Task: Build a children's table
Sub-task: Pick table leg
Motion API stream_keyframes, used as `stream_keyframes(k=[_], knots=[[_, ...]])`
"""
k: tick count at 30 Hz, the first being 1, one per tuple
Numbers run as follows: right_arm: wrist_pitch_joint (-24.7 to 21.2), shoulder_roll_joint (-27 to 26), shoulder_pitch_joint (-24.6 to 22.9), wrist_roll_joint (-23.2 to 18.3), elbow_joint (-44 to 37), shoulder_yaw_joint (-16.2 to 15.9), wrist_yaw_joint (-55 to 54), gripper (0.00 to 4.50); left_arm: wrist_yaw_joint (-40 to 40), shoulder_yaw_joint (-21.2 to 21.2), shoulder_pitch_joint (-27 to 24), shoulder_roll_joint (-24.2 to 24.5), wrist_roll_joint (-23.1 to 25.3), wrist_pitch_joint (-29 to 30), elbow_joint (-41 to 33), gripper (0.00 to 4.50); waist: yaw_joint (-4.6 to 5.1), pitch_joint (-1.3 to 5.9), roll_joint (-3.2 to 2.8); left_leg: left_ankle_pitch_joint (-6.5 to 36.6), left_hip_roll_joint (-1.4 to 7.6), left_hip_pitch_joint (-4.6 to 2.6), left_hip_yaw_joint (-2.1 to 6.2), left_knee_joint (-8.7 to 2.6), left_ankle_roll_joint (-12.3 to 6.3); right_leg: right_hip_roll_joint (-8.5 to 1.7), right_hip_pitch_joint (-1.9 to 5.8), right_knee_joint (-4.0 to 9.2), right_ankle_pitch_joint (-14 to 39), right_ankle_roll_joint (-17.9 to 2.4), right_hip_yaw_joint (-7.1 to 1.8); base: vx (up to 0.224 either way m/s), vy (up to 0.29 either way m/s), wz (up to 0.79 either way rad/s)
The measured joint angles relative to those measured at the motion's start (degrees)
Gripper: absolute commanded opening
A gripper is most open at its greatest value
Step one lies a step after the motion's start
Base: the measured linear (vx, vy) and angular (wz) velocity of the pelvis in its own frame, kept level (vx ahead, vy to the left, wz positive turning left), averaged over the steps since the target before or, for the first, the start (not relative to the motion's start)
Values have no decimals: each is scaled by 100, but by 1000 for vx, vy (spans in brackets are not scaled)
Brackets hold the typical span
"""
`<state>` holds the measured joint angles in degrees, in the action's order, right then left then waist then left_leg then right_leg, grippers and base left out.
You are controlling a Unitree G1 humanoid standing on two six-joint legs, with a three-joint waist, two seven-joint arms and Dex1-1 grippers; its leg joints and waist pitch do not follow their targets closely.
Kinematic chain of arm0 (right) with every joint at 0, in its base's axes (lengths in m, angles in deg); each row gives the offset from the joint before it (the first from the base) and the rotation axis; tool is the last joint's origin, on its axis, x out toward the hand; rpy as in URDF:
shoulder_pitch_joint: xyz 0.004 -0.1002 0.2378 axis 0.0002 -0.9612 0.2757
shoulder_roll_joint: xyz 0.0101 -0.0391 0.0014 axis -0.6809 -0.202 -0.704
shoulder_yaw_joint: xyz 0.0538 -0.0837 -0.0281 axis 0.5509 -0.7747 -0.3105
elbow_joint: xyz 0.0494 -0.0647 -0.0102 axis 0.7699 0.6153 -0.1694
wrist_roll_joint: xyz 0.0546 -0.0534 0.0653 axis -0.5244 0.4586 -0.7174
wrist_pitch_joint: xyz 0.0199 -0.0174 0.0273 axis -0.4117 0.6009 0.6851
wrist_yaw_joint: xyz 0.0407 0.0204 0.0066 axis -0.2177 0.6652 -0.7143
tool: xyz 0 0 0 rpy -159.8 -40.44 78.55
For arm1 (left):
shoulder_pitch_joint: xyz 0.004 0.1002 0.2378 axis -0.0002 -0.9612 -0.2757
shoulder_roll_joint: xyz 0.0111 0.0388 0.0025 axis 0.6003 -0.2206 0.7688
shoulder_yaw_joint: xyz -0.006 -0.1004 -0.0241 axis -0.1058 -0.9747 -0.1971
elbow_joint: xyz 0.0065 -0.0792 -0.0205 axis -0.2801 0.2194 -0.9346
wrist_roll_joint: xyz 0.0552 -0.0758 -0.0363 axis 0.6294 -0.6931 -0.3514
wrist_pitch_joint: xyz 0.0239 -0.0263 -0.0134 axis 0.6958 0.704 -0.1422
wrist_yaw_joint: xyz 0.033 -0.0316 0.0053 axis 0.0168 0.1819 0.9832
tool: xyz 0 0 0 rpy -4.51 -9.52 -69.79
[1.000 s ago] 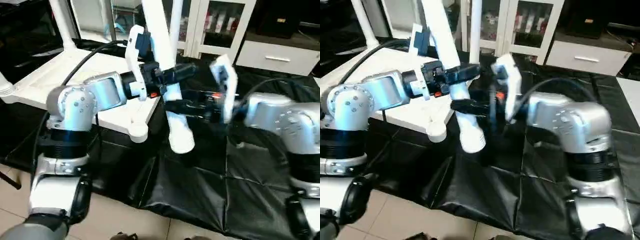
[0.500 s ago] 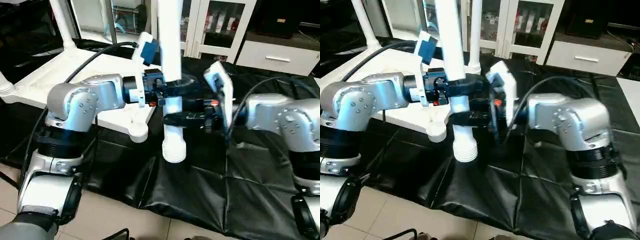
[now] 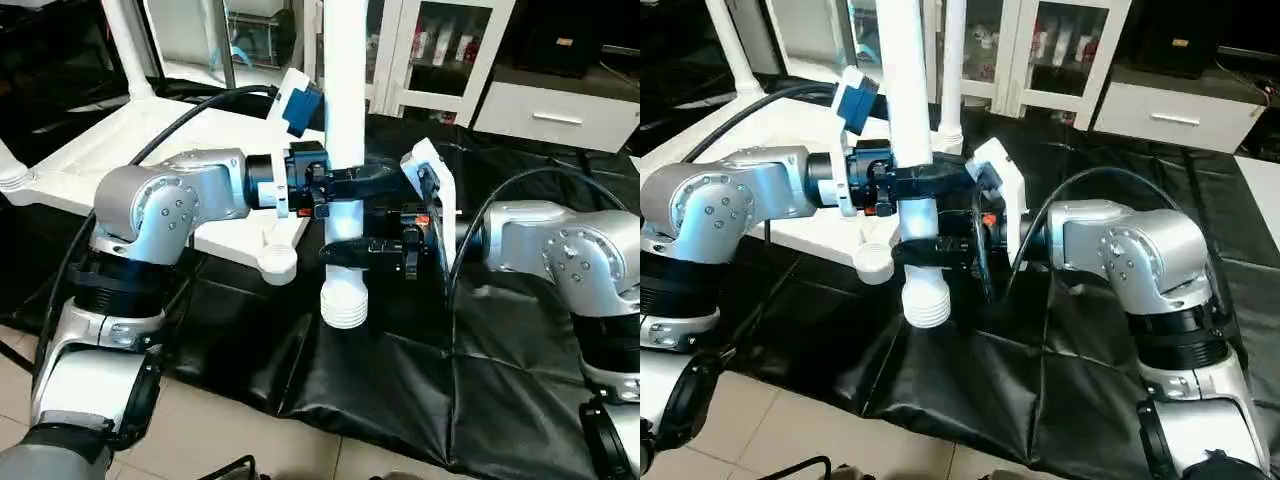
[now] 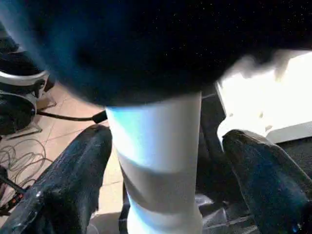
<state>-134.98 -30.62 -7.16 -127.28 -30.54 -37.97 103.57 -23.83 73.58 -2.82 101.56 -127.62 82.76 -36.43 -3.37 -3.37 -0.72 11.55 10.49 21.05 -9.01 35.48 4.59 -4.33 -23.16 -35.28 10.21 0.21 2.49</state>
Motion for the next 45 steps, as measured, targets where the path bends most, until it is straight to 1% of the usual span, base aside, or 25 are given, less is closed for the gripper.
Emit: stream_keyframes(k=[7,11,13,14,15,16,18,20,24,26,29,35,42,43,45], knots=[[14,-45,-110,0,-53,68,-66,400,0,-9,0,-55,0,0,90,175,-3,0,0,0,0,0,0,0,0,0,0,-1,0,0,0,0,0,0],[1,-145,-129,-52,-42,168,-137,400,-10,-84,1,-55,-6,-7,118,175,-2,0,0,0,0,0,0,0,0,0,0,-2,0,0,1,0,0,0],[-45,-191,-139,-157,-42,286,-153,400,-23,-155,6,-57,-20,-27,117,175,0,0,0,0,0,0,0,0,0,0,0,-2,0,0,0,0,0,0],[-66,-232,-173,-276,-50,449,-152,417,-63,-203,8,-55,-25,-36,117,175,-3,0,0,0,0,0,0,0,0,0,0,-2,0,0,1,0,0,0],[-76,-235,-194,-358,-51,548,-151,417,-79,-231,8,-51,-35,-37,117,175,-4,0,0,0,0,0,0,0,0,0,0,-1,0,0,0,0,0,0],[-88,-234,-201,-396,-52,609,-151,434,-94,-243,8,-39,-51,-38,117,175,-5,0,0,0,0,0,0,0,0,0,0,-1,0,0,0,0,0,0],[-97,-178,-308,-455,-190,659,-93,437,-132,-249,8,-38,-93,-39,116,175,-20,0,0,0,0,0,0,0,0,0,0,-1,0,0,1,0,0,0],[-99,-138,-472,-463,-314,644,-47,448,-161,-250,8,-26,-111,-40,117,174,-28,0,0,0,0,1,0,0,0,0,0,-1,0,0,1,0,0,0],[-51,23,-644,-442,-497,516,80,450,-239,-250,8,-26,-115,-41,117,174,-25,0,-1,-1,0,-2,0,0,0,-1,1,-2,0,0,0,0,0,0],[39,140,-674,-374,-613,331,121,450,-253,-251,8,-28,-114,-40,117,174,-20,0,-1,-1,1,-4,0,0,1,0,1,-4,0,0,0,0,0,0],[85,96,-721,-311,-655,204,103,450,-296,-250,9,-42,-115,-40,117,174,-1,0,-1,-1,1,-4,1,0,2,0,1,-6,0,0,0,0,0,0],[202,-101,-623,-214,-531,195,-4,450,-329,-250,9,-83,-130,-38,88,174,-4,0,-1,-1,0,-3,1,0,2,0,1,-5,0,-1,0,0,0,0],[327,-119,-619,-177,-488,112,-7,450,-332,-250,9,-88,-154,-21,49,174,-16,0,-1,-1,1,-2,0,0,1,-1,1,-4,0,-1,0,0,0,0],[329,-118,-619,-177,-488,112,-6,420,-332,-250,9,-88,-169,-18,25,174,-16,0,-1,-1,1,-3,0,0,1,0,1,-4,0,-1,0,0,0,0],[330,-120,-620,-175,-487,111,-1,413,-351,-250,9,-88,-190,-18,-18,174,-15,0,-1,-1,1,-4,0,0,1,0,1,-5,0,-1,1,0,0,0]])
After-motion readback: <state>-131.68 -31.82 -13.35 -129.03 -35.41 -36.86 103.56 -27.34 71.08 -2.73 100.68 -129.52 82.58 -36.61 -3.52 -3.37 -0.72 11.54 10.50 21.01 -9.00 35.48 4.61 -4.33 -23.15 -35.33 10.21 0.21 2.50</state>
